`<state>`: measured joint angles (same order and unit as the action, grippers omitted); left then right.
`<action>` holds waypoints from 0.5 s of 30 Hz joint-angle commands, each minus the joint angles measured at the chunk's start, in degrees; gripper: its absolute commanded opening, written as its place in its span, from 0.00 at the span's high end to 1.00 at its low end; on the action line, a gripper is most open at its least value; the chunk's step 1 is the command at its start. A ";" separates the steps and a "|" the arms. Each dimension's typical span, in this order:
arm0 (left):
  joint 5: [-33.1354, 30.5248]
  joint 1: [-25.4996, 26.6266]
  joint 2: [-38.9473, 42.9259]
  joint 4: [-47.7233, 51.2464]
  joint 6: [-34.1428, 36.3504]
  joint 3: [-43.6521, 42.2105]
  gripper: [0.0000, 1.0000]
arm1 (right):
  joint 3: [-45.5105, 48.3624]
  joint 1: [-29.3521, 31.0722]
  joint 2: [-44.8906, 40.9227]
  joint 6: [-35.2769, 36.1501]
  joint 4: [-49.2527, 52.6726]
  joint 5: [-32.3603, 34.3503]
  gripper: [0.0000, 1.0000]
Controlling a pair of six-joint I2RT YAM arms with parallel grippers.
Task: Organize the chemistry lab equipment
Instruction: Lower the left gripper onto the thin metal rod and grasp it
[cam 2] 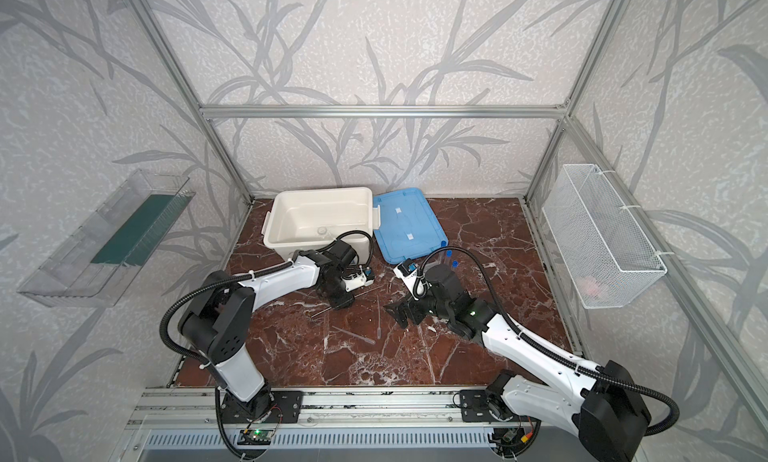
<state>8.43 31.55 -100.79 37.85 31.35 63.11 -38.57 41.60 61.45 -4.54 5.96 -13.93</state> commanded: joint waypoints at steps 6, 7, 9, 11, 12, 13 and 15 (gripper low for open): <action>-2.00 1.41 -3.30 1.79 0.54 0.70 0.69 | 0.64 -0.12 -0.72 0.55 -1.19 1.96 0.01; -2.44 1.36 -3.52 1.79 0.55 0.70 0.71 | 0.66 -0.12 -0.72 0.50 -1.04 2.06 0.01; -3.11 1.41 -3.90 1.70 0.51 0.78 0.71 | 0.66 -0.12 -0.89 0.42 -0.95 2.15 0.01; -2.89 1.40 -4.37 2.01 0.46 1.16 0.76 | 0.69 -0.12 -1.06 0.35 -0.86 2.40 0.01; -2.71 1.33 -4.52 2.21 0.37 1.39 0.80 | 0.73 -0.12 -1.15 0.40 -0.86 2.57 0.01; -2.66 1.39 -4.58 2.35 0.36 1.59 0.84 | 0.71 -0.12 -1.22 0.39 -0.89 2.67 0.01; -2.95 1.41 -4.47 2.36 0.36 1.67 0.92 | 0.77 -0.14 -1.41 0.29 -0.88 2.90 0.01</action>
<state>5.76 32.86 -103.85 38.24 30.87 64.07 -38.39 41.63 61.43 -4.45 5.82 -11.97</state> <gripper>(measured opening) 0.089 0.991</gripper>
